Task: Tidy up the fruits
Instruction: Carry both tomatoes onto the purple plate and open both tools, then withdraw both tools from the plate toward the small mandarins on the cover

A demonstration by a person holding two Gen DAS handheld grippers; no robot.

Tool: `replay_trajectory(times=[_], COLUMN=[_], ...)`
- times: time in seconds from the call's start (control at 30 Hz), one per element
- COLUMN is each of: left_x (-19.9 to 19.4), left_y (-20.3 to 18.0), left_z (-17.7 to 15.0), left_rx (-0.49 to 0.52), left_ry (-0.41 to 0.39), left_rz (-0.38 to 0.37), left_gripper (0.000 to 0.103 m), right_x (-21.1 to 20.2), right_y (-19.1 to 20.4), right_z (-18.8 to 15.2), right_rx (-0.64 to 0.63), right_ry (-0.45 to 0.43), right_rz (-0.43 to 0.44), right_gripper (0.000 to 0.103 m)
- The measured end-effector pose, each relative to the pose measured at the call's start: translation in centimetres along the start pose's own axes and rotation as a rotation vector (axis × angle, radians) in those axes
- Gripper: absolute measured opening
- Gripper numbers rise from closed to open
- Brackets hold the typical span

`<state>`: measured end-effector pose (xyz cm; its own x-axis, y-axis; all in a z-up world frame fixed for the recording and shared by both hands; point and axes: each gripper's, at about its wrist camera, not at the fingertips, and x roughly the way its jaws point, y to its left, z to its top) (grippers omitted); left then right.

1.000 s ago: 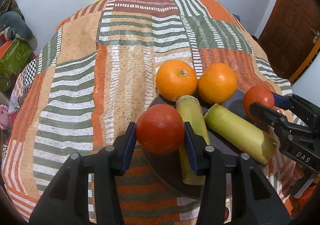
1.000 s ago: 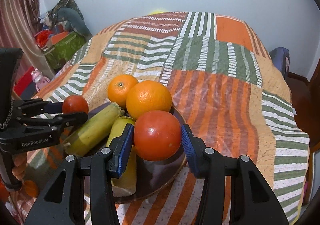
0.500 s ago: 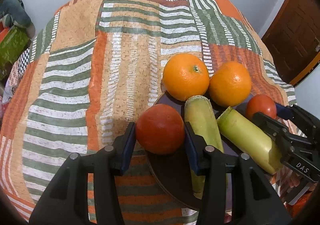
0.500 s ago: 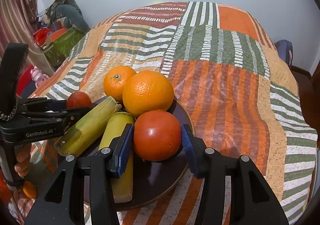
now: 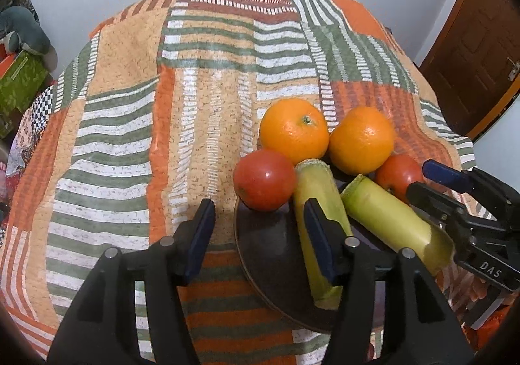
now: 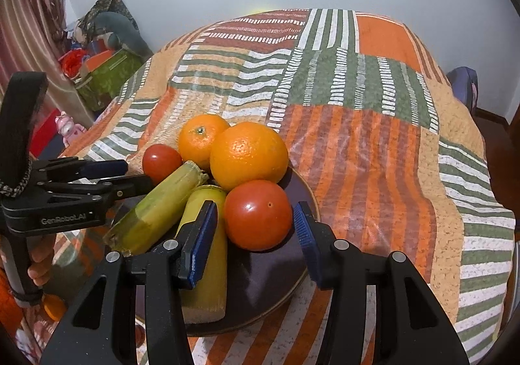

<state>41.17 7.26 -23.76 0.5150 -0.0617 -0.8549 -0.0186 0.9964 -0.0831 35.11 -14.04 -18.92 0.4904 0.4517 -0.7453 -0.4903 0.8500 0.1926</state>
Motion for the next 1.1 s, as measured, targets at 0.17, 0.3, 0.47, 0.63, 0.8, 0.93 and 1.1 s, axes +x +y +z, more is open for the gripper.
replay_trajectory(times=[0.17,0.3,0.47,0.63,0.8,0.93,1.1], left_x=[-1.6,-3.8,-6.9,-10.0,-12.7,-14.5,-16.2], left_y=[-0.4,-0.8,-1.2,-1.0,-0.6,-0.1,0.6], left_z=[-0.5,-1.2,-2.3,-4.0,-6.0,-7.7,-10.1], left_rx=[0.009,0.027,0.044,0.052,0.063,0.06,0.066], left_ry=[-0.02,-0.048,-0.081,-0.106,-0.117,-0.12,-0.114], left_rz=[0.003,0.014,0.021,0.029,0.048,0.054,0.057], left_gripper=[0.057,0.057,0.057,0.059,0.063,0.066,0.068], right_x=[-1.0,-2.8,-5.1,-7.1,-8.7,-9.8,-10.9], right_y=[0.1,0.3,1.2,2.2,3.3,4.2,5.0], right_z=[-0.2,-0.5,-1.0,-2.0,-3.5,-4.5,-6.0], right_rx=[0.003,0.003,-0.015,-0.033,-0.044,-0.06,-0.047], right_ry=[-0.007,-0.027,-0.057,-0.072,-0.075,-0.074,-0.07], right_rz=[-0.007,-0.012,-0.022,-0.013,0.0,-0.002,0.013], right_gripper=[0.046,0.046,0.046,0.046,0.047,0.047,0.047])
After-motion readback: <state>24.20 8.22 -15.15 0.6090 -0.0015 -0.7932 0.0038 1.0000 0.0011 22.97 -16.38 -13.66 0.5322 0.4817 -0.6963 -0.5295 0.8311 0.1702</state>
